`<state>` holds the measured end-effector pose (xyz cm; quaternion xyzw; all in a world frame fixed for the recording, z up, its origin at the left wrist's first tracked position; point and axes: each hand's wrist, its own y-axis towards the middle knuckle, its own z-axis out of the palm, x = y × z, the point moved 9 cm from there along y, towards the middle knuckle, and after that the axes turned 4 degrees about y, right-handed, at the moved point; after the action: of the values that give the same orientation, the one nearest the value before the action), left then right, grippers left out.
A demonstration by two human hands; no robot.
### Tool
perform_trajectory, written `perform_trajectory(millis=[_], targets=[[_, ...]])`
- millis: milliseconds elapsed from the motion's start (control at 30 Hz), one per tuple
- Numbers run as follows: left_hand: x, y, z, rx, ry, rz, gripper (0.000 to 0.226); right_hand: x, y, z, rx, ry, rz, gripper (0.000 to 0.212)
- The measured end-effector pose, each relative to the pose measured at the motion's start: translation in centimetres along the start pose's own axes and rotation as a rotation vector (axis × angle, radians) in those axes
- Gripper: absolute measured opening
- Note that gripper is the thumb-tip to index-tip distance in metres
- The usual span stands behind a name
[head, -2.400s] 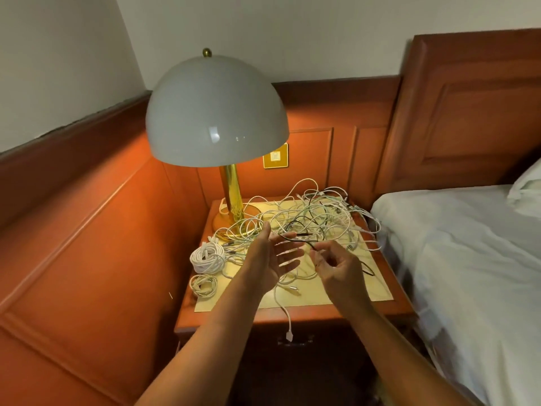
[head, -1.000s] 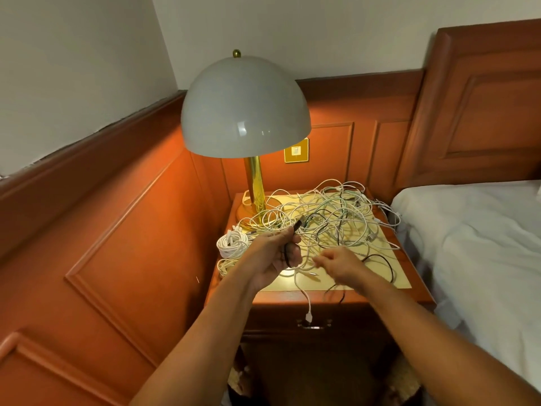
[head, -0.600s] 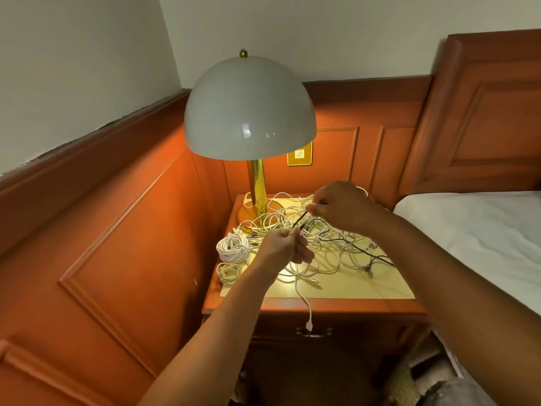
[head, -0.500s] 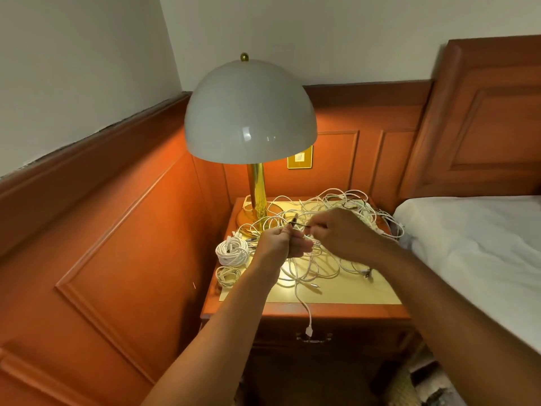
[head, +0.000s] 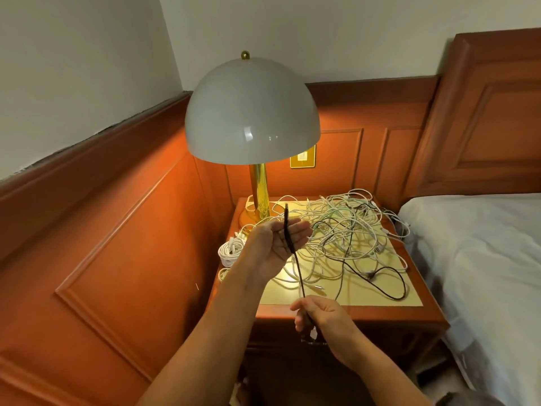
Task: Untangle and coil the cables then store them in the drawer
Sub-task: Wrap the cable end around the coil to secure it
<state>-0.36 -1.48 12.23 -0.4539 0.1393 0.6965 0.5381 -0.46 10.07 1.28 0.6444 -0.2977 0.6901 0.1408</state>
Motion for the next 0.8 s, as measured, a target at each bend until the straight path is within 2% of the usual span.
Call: perform_trajectory(millis=[67, 133, 167, 267, 333, 433, 500, 567, 667, 733, 800], targets=[[-0.2, 0.0, 0.0, 0.025, 0.009, 0.006, 0.035, -0.5, 1.2, -0.8, 0.027, -0.057, 0.031, 0.030], [-0.5, -0.3, 0.3, 0.077, 0.047, 0.032, 0.033, -0.6, 2.6, -2.1, -0.021, -0.143, 0.088, 0.027], [-0.6, -0.5, 0.4, 0.108, 0.066, 0.049, 0.032, -0.2, 3.4, -3.1, -0.073, -0.219, 0.126, 0.033], [-1.3, -1.1, 0.5, 0.167, 0.133, 0.098, 0.030, 3.1, 5.7, -7.2, -0.254, -0.665, 0.190, 0.071], [-1.5, -1.6, 0.7, 0.219, 0.217, 0.103, 0.029, 7.0, 7.1, -8.6, -0.313, -0.837, 0.129, 0.077], [-0.4, -1.8, 0.9, 0.285, 0.498, 0.059, 0.025, 14.2, 8.2, -8.7, -0.292, -0.726, -0.070, 0.056], [0.5, -0.8, 0.2, 0.239, 0.619, 0.027, 0.024, 19.3, 7.5, -7.9, -0.279, -0.761, -0.252, 0.036], [0.8, 0.4, -1.1, 0.117, 0.612, 0.014, 0.025, 22.5, 6.2, -6.8, -0.285, -0.868, -0.362, 0.027], [0.9, 1.8, -2.1, -0.004, 0.590, 0.033, 0.022, 22.6, 4.0, -4.1, -0.246, -0.971, -0.404, 0.026], [0.8, 2.4, -2.0, -0.053, 0.546, 0.064, 0.020, 20.6, 2.4, -1.8, -0.200, -0.943, -0.437, 0.021], [0.7, 2.9, -1.9, -0.086, 0.358, 0.050, 0.023, 17.5, 0.7, -0.1, -0.173, -0.839, -0.478, 0.020]])
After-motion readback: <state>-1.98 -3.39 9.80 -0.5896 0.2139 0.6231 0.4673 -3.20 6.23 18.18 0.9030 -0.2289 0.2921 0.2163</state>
